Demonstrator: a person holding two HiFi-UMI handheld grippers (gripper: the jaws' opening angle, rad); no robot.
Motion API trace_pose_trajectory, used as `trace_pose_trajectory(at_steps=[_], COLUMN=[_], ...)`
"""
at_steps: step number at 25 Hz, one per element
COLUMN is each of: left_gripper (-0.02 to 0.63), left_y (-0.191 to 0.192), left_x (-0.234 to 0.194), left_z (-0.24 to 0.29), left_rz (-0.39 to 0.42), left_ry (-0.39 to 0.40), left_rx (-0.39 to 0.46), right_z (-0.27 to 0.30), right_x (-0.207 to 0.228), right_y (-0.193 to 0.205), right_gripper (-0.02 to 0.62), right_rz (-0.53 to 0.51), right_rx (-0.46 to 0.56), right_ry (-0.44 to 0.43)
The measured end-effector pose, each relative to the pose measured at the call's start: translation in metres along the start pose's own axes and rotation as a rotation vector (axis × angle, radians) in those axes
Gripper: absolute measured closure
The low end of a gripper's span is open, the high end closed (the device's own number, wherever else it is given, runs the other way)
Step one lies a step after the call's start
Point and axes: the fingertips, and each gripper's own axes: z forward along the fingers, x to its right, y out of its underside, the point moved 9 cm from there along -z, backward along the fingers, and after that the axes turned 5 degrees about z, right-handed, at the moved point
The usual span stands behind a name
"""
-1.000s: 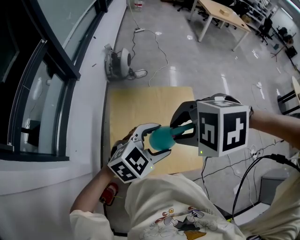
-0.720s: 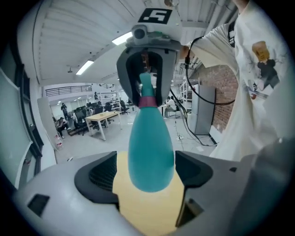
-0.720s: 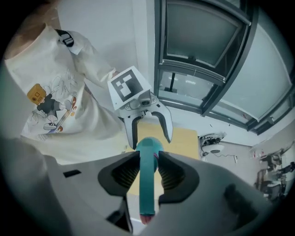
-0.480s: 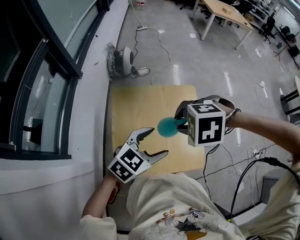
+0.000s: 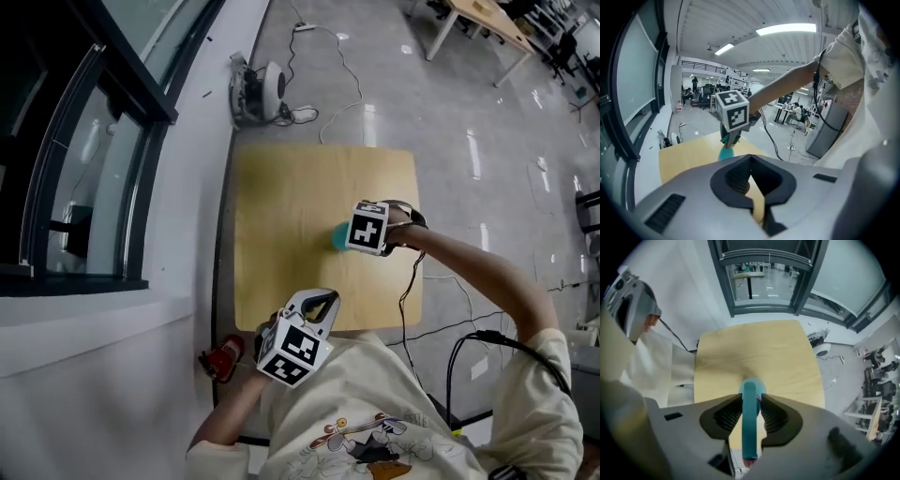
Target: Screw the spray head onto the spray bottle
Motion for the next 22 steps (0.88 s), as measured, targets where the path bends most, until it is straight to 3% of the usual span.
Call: trace_pose_trajectory(at_steps=[14, 22], left_gripper=[0.598, 0.598], left_y=[0.011, 0.012], left_x=[0.003, -0.002], left_z=[-0.007, -0.005], left_rz=[-0.036, -0.024], left_ry=[0.019, 0.030], left_rx=[-0.012, -0.038], right_z=[0.035, -0.003], right_x=[-0.009, 0.005], right_y=[-0.010, -0.006], right_gripper=[0.466, 0.441], right_rz=[0.031, 0.156], right_rx=[-0.071, -0.008], right_ry=[-0.022, -0.088])
